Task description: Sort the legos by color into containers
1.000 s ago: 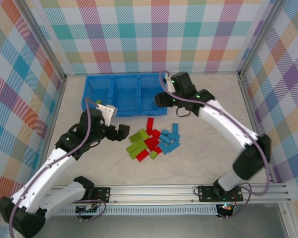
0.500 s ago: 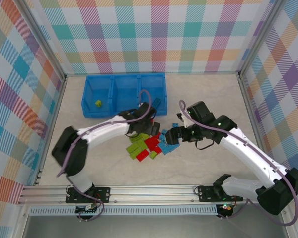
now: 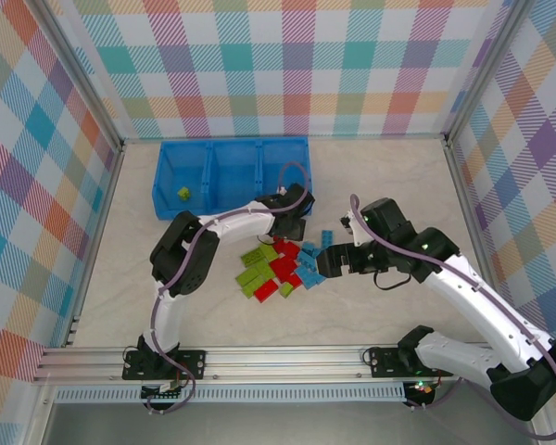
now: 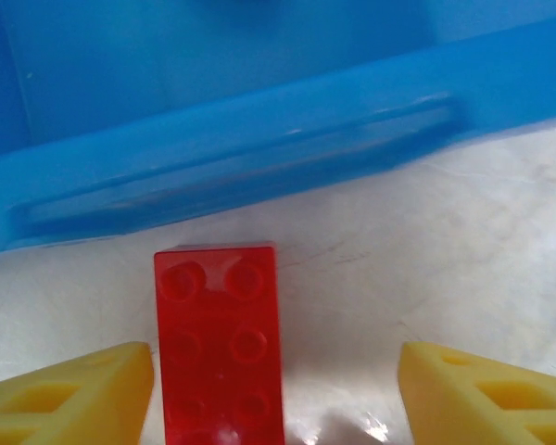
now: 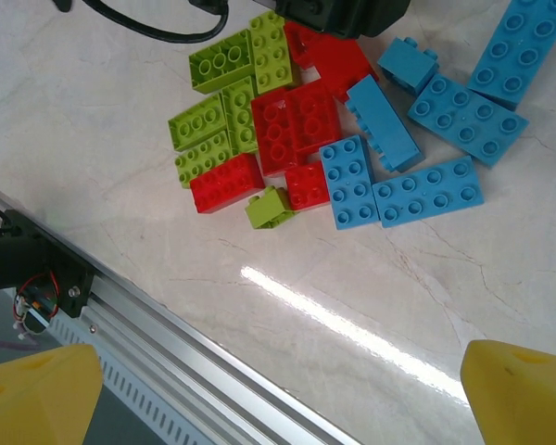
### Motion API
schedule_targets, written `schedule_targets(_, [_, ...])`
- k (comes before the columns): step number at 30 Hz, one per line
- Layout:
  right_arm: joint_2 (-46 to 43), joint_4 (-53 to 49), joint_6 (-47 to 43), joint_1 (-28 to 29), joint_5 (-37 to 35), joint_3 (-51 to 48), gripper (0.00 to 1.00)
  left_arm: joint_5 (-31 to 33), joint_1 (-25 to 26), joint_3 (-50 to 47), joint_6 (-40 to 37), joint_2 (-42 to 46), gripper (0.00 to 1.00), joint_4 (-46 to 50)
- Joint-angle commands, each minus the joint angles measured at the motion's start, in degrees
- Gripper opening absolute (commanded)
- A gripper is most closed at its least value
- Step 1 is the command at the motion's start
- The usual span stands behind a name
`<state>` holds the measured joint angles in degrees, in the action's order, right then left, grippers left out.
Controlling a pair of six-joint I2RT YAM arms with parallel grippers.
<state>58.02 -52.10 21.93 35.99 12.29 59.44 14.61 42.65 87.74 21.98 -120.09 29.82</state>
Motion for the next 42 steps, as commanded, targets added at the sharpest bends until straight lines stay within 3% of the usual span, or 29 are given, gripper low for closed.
schedule_targets(1, [-0.98, -0.06, 1.34, 0.16, 0.71, -0.84, 1.00, 2.22, -0.48, 1.14, 1.30, -1.45, 0.63, 1.32])
schedule_targets(5, [-0.07, 0.74, 1.86, 0.18, 1.61, -0.49, 1.00, 3.10, -0.68, -0.38, 1.65, -1.73, 0.52, 0.67])
schedule_targets(10, [0.60, 1.71, 2.58, 0.16, 2.14, -0.33, 1.00, 2.13, -0.73, -2.00, 1.82, -0.71, 0.32, -0.19])
schedule_targets(14, [0.69, 2.29, 3.26, 0.22, 2.44, -0.11, 1.00, -0.11, -0.52, -4.46, 1.58, 4.82, 0.25, -1.38])
schedule_targets(20, [-0.87, 5.84, 4.67, 0.22, 1.68, -0.34, 1.00, -1.00, -0.66, -5.86, -0.29, 17.41, 0.23, -2.00])
schedule_targets(25, [-1.77, 7.96, 5.28, 0.22, 0.63, -0.73, 1.00, 0.95, -6.65, -3.25, -2.31, 22.81, 0.23, -1.91])
schedule_targets(29, [-1.68, 7.82, 6.05, 0.22, 1.06, -0.73, 1.00, 4.10, -13.86, 1.10, -3.82, 19.50, 0.23, -2.35])
schedule_targets(33, [-2.33, 7.54, 6.92, 0.21, 1.48, -1.25, 1.00, 0.36, -20.53, 7.56, -1.88, 11.63, 0.23, -0.98])
schedule_targets(37, [-2.99, 6.76, 7.55, 0.22, 1.68, -1.66, 1.00, 2.13, -22.53, 13.28, -2.30, 5.24, 0.25, 1.81])
schedule_targets(42, [-3.52, 6.15, 8.13, 0.22, 1.29, -2.31, 1.00, -0.14, -23.89, 17.01, -1.43, 0.87, 0.38, 3.92])
